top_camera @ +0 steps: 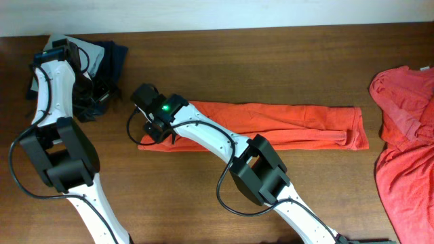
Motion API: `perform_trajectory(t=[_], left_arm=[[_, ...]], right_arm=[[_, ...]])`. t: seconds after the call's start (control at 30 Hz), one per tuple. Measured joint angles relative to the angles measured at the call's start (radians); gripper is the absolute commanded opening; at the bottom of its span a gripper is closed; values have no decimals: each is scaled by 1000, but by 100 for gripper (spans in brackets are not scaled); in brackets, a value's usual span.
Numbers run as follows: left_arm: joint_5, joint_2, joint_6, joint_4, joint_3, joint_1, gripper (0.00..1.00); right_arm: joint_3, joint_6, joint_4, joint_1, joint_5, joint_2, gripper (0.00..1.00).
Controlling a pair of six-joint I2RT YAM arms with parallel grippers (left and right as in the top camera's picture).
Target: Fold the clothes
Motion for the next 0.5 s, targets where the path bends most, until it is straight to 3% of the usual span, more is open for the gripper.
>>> perform_trajectory(t=[0.5], left_arm=[[0, 0, 0, 0, 0, 0, 99]], right_arm=[[0, 56, 0, 0, 111, 0, 9]])
